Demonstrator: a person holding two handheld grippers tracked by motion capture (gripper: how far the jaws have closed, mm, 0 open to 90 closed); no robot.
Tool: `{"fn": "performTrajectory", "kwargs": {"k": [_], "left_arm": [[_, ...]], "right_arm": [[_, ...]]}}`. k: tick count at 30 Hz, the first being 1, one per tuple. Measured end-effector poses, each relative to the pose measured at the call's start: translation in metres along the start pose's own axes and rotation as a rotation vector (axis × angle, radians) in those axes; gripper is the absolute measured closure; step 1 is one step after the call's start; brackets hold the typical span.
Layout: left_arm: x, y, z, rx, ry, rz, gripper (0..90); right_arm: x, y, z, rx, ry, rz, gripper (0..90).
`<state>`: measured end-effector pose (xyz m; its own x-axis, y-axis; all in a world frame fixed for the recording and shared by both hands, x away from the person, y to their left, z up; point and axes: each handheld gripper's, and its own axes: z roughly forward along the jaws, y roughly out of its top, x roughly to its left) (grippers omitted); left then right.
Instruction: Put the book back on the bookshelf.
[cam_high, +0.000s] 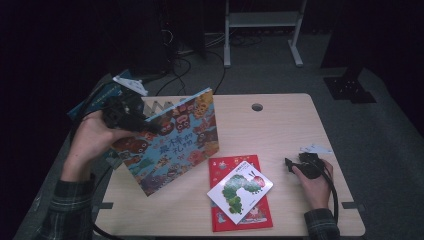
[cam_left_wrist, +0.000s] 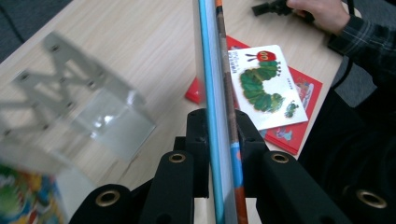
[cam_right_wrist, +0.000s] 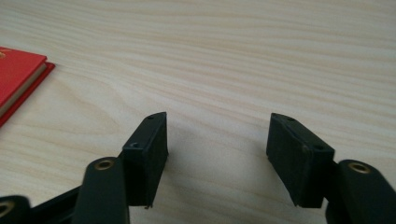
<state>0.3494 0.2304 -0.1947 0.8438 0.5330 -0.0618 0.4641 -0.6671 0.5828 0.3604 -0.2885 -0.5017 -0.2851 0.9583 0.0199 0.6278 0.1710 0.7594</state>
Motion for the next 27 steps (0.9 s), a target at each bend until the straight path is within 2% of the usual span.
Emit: {"fn": "performTrajectory", "kwargs": {"k": [6, 11, 16, 17, 18, 27], "left_arm": [[0.016, -0.03, -0.026, -0.024, 0.04, -0.066, 79.4], [0.029, -0.058, -0.044, -0.032, 0.071, -0.131, 79.5], [0.034, -0.079, -0.054, -0.035, 0.065, -0.162, 79.5], [0.034, -0.079, -0.054, -0.035, 0.065, -0.162, 79.5], [0.035, -0.087, -0.057, -0.031, 0.067, -0.178, 79.5], [0.041, -0.118, -0.067, -0.009, 0.11, -0.243, 79.5]], "right_arm": [[0.0, 0.001, 0.002, 0.009, -0.004, -0.001, 26.9], [0.0, 0.001, 0.002, 0.016, -0.008, 0.001, 24.1], [0.0, 0.001, 0.003, 0.017, -0.011, 0.006, 23.2], [0.0, 0.001, 0.003, 0.018, -0.011, 0.006, 23.1], [0.0, 0.001, 0.003, 0.018, -0.012, 0.007, 23.0], [-0.001, 0.002, 0.003, 0.018, -0.013, 0.007, 22.7]]}}
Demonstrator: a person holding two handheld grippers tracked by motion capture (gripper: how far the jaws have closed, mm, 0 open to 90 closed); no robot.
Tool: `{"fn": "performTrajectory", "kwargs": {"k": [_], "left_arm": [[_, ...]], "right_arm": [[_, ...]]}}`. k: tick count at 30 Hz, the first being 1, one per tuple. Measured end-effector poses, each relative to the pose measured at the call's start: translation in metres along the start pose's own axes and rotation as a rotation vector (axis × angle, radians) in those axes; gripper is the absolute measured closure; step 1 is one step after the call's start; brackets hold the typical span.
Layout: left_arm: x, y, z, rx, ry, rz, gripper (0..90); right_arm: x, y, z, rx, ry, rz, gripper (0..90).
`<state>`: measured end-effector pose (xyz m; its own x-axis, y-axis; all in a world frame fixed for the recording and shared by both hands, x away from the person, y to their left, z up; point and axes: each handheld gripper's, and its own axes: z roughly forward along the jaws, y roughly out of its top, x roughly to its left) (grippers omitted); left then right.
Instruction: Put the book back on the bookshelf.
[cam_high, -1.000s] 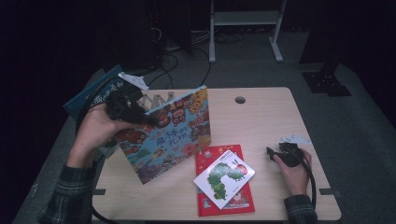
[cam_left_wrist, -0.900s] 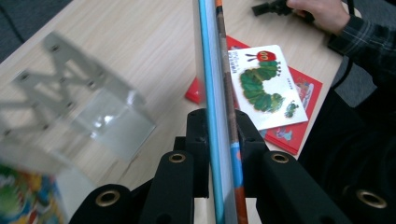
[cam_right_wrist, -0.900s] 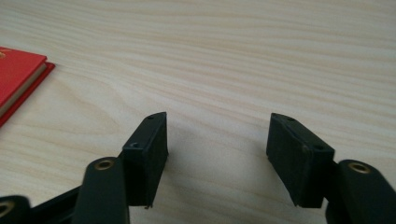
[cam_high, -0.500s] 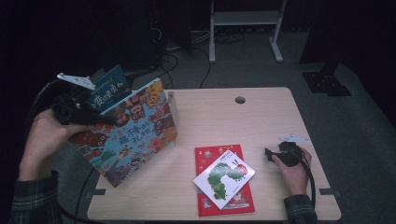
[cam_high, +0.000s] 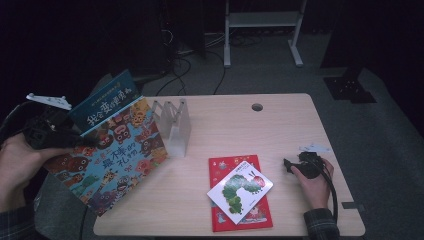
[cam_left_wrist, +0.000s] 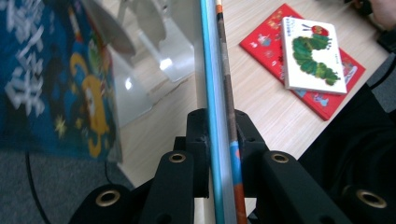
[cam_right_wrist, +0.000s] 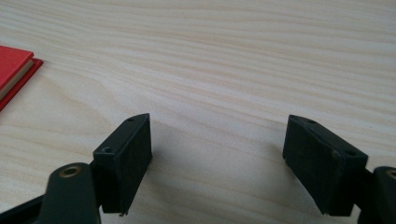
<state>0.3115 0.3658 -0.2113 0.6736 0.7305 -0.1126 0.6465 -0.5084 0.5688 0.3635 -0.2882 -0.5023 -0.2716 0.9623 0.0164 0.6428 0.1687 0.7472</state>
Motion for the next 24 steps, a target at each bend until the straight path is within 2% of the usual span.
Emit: {"fn": "performTrajectory", "kwargs": {"k": [6, 12, 13, 15, 20, 24], "left_arm": [[0.011, -0.011, -0.001, -0.005, 0.036, -0.048, 79.5], [0.02, -0.015, 0.002, 0.011, 0.066, -0.075, 79.6], [0.025, -0.016, 0.003, 0.009, 0.073, -0.097, 79.5], [0.03, -0.017, 0.004, 0.006, 0.076, -0.107, 79.5], [0.039, -0.016, 0.01, -0.001, 0.103, -0.134, 79.5], [0.044, -0.009, 0.02, -0.006, 0.13, -0.144, 79.5]], "right_arm": [[0.0, 0.0, 0.0, 0.0, 0.0, -0.001, 22.5], [0.0, 0.0, 0.0, -0.001, -0.001, -0.001, 22.4], [0.0, 0.0, 0.0, -0.001, -0.001, -0.001, 22.5], [0.0, 0.0, 0.0, 0.0, -0.001, -0.001, 22.5], [0.0, 0.0, 0.0, 0.0, -0.001, -0.001, 22.4], [0.0, 0.0, 0.0, 0.0, -0.001, 0.0, 22.4]]}}
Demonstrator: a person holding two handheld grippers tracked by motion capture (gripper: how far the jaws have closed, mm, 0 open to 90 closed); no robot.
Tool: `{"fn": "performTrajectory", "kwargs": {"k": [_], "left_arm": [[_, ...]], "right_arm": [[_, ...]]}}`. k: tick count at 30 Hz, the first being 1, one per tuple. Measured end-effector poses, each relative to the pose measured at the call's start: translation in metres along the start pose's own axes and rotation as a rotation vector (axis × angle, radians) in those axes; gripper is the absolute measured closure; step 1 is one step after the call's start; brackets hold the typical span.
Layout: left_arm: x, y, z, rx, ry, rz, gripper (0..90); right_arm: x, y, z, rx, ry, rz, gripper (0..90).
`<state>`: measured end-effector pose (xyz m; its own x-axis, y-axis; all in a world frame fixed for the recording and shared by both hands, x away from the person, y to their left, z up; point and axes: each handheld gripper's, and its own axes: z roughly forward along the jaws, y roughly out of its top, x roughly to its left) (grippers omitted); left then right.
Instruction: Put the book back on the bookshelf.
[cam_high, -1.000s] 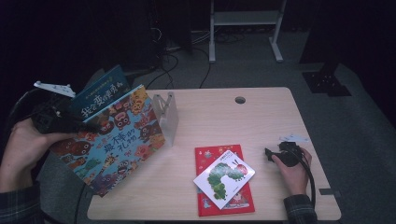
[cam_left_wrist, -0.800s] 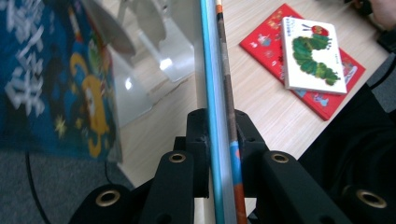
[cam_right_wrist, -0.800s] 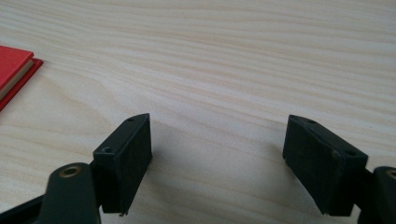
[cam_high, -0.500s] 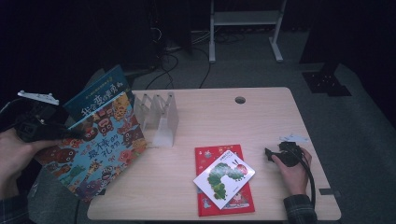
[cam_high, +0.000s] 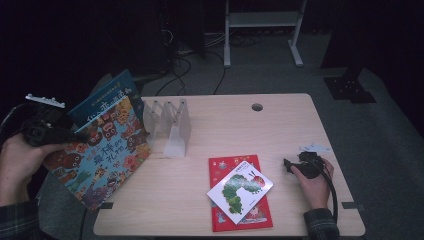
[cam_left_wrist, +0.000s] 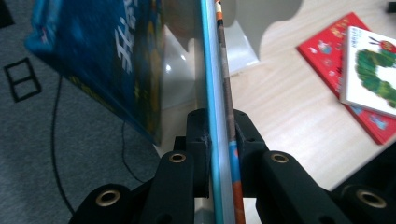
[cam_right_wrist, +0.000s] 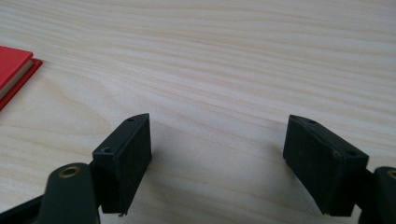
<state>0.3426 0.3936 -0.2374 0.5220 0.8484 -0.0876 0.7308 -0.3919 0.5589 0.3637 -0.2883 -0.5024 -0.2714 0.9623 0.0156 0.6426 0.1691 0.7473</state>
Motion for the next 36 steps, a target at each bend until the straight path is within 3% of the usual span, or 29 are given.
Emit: {"fn": "performTrajectory", "kwargs": {"k": [9, 20, 27, 36], "left_arm": [[0.003, 0.02, 0.024, -0.053, 0.056, -0.03, 79.7], [0.004, 0.036, 0.047, -0.106, 0.126, -0.038, 79.8], [0.004, 0.041, 0.054, -0.104, 0.139, -0.033, 79.4], [0.004, 0.039, 0.049, -0.11, 0.146, -0.015, 74.3]], "right_arm": [[0.0, 0.0, 0.0, 0.0, 0.0, -0.001, 22.4], [0.0, 0.0, 0.0, 0.0, 0.0, -0.001, 22.4], [0.0, 0.0, 0.0, 0.0, 0.0, -0.001, 22.4], [0.0, 0.0, 0.0, 0.0, 0.0, 0.0, 22.5]]}}
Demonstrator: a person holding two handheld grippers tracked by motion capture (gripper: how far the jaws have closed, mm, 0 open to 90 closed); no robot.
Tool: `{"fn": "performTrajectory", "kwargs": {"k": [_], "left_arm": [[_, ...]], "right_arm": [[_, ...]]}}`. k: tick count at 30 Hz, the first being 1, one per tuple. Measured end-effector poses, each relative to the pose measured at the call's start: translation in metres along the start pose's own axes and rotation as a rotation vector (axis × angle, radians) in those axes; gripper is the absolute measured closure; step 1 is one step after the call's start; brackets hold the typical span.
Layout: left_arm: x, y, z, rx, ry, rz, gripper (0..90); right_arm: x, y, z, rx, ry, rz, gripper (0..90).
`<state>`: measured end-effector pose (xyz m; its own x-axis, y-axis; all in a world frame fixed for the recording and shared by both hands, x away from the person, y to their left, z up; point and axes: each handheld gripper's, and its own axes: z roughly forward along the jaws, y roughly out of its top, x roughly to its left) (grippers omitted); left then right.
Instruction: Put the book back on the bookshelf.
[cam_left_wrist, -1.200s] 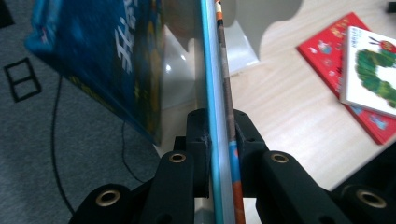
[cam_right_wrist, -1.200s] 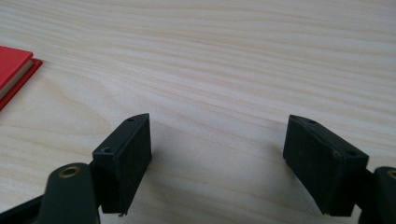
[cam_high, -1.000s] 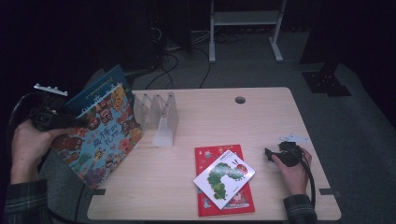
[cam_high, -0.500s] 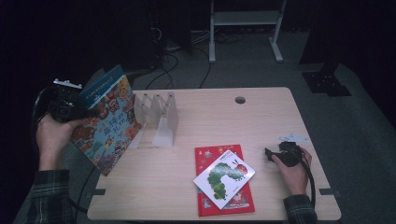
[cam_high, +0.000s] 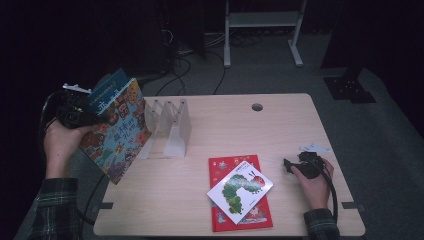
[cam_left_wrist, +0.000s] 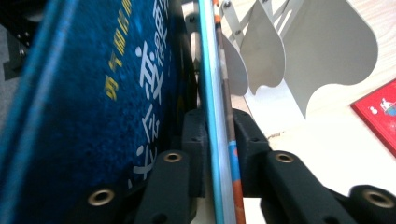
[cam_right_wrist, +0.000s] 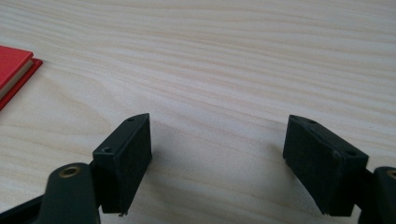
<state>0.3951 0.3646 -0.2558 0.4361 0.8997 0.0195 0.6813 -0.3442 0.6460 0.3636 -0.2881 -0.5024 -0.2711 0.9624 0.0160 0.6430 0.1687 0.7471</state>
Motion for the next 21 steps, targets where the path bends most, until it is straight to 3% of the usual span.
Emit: {"fn": "performTrajectory", "kwargs": {"k": [8, 11, 14, 21], "left_arm": [[0.0, 0.009, -0.025, -0.019, 0.011, 0.014, 75.7], [-0.003, 0.015, -0.043, -0.043, 0.034, 0.034, 82.8], [-0.007, 0.016, -0.054, -0.063, 0.024, 0.039, 89.8], [-0.03, 0.007, -0.051, -0.089, -0.022, 0.084, 89.8]], "right_arm": [[0.0, 0.0, 0.0, 0.0, 0.0, 0.0, 22.6], [0.0, 0.0, 0.0, 0.0, 0.001, 0.0, 22.5], [0.0, 0.0, 0.0, 0.0, 0.001, 0.0, 22.5], [0.0, 0.0, 0.0, 0.0, 0.001, -0.001, 22.4]]}}
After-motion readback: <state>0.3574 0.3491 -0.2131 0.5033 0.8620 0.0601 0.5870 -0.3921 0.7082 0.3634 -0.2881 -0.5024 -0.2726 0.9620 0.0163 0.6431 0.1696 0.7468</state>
